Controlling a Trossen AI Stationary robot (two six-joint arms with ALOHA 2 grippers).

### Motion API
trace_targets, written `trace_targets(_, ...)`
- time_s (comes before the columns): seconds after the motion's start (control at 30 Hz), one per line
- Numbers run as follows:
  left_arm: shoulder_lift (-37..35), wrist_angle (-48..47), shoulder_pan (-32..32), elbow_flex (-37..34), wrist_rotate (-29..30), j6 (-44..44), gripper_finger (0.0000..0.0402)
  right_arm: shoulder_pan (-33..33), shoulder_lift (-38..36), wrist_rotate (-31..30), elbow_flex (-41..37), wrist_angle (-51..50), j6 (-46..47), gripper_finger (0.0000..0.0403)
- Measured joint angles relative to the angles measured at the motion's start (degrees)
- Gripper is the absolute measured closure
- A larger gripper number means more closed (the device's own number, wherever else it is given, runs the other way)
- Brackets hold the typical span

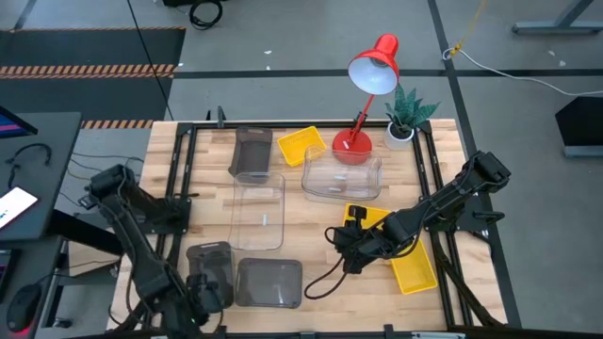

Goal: Stack baskets by color
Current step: Stack the left black bin on the right black bin

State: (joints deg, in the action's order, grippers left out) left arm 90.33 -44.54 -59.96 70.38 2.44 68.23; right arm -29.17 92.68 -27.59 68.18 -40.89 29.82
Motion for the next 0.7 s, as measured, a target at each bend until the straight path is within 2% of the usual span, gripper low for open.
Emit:
trace_targets(0.27, 3.8, -4.2, 0.7, 0.8, -0.5, 1.5, 0.0246, 0.0, 0.0, 0.0, 0.0, 0.1, 0.0, 0.0241)
trace_targets(0.37, 4.8, -4.0, 1.0, 0.8, -0.7, 1.4, 0.022, 0.0, 0.0, 0.0, 0.0, 0.2, 0.0, 0.0241)
trace_targets(0.57, 7.8, -5.1, 1.0, 0.9, -0.5, 1.9, 0.0211, 0.0, 0.0, 0.0, 0.0, 0.2, -0.1, 0.0241)
trace_targets(0.7, 9.8, -5.6, 1.2, 0.8, -1.2, 3.8, 0.0224, 0.1, 0.0, 0.0, 0.0, 0.2, -0.1, 0.0241)
